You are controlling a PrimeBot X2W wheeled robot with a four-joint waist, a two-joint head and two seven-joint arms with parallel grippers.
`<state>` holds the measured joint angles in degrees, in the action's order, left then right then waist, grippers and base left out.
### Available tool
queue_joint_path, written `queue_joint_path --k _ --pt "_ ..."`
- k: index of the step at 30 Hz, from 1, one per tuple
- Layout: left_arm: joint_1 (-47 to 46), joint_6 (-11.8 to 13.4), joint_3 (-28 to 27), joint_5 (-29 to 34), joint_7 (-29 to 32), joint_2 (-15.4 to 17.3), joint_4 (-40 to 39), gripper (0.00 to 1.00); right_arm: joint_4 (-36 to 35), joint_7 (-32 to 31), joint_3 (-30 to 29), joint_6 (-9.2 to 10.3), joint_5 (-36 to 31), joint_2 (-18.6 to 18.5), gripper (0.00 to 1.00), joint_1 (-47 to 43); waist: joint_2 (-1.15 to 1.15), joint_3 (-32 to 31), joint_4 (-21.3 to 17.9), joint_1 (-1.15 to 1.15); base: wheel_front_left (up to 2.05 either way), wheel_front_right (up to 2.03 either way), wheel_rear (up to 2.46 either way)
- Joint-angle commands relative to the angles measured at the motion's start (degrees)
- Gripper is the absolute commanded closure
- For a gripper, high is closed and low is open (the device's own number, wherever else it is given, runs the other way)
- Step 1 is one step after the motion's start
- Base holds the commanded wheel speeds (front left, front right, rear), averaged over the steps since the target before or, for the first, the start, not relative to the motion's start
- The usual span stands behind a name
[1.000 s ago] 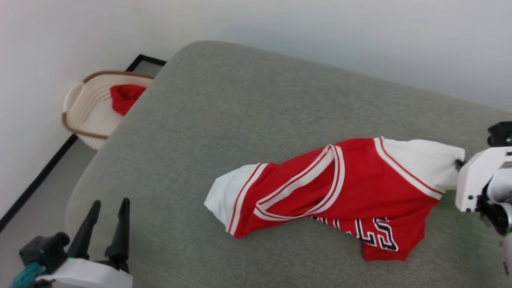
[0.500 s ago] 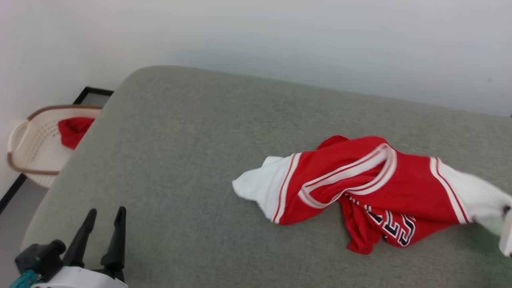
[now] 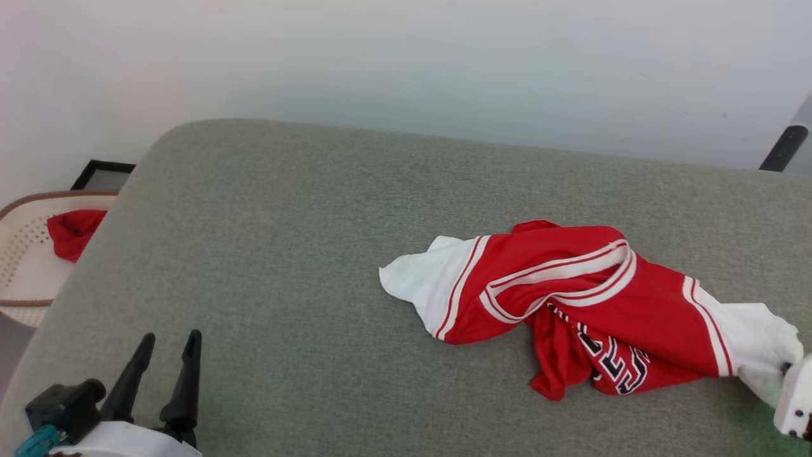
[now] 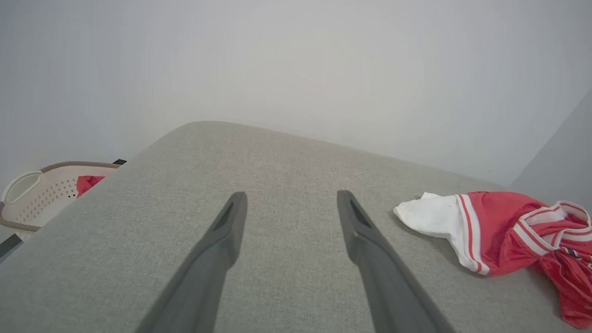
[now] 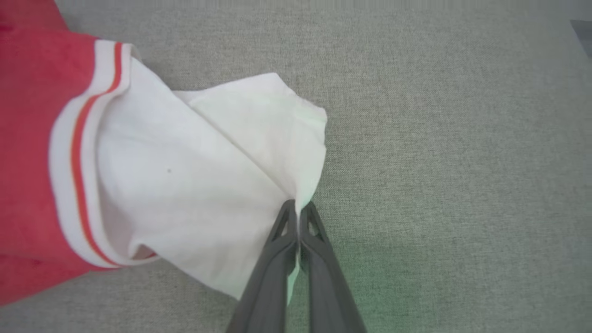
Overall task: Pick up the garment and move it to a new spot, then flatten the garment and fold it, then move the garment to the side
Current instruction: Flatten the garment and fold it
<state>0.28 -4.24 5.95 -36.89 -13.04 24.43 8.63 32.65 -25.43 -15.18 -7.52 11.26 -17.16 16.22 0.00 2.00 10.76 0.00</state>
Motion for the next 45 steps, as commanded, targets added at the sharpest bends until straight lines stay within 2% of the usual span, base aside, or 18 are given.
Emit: queue_joint_path --k 1,6,13,25,34,40,45 --pt "-0.1 0.2 -0.1 -0.3 0.0 0.4 0.0 0.00 0.2 0.4 0.2 0.06 -0.3 -0.1 0.00 1.1 0.00 0.2 -0.6 0.00 0.00 0.00 0.00" --pt "-0.3 0.6 -0.2 -0.4 0.7 1.0 -0.7 0.00 -0.9 -0.2 1.4 0.06 -0.4 -0.2 0.00 2.7 0.00 0.1 -1.9 0.00 0.00 0.00 0.00" --pt "-0.1 1.4 -0.6 -0.6 2.4 2.3 -3.1 0.00 -7.4 0.6 2.0 0.06 -0.6 -0.1 0.00 1.0 0.00 -0.1 -4.1 0.00 0.00 0.00 0.00" --pt "-1.7 1.3 -0.8 -2.2 7.6 5.3 -7.4 0.00 -22.6 8.8 3.8 0.06 0.2 6.3 0.00 -6.5 0.00 1.1 -9.2 0.00 0.00 0.00 0.00" --pt "-6.4 0.4 0.1 -5.7 17.4 9.0 -9.2 0.00 -28.4 11.3 5.4 0.06 -0.4 10.9 0.00 -10.1 0.00 2.8 -12.0 0.00 0.00 0.00 0.00" --pt "-11.8 0.0 2.3 -9.2 27.1 10.9 -8.8 0.00 -29.9 11.4 6.0 0.06 0.0 12.1 0.00 -9.8 0.00 3.7 -12.8 0.00 0.00 0.00 0.00" --pt "-15.3 -0.1 3.6 -12.2 33.3 11.0 -6.9 0.00 -30.3 11.6 6.6 0.06 0.2 12.6 0.00 -9.3 0.00 4.2 -13.3 0.00 0.00 0.00 0.00"
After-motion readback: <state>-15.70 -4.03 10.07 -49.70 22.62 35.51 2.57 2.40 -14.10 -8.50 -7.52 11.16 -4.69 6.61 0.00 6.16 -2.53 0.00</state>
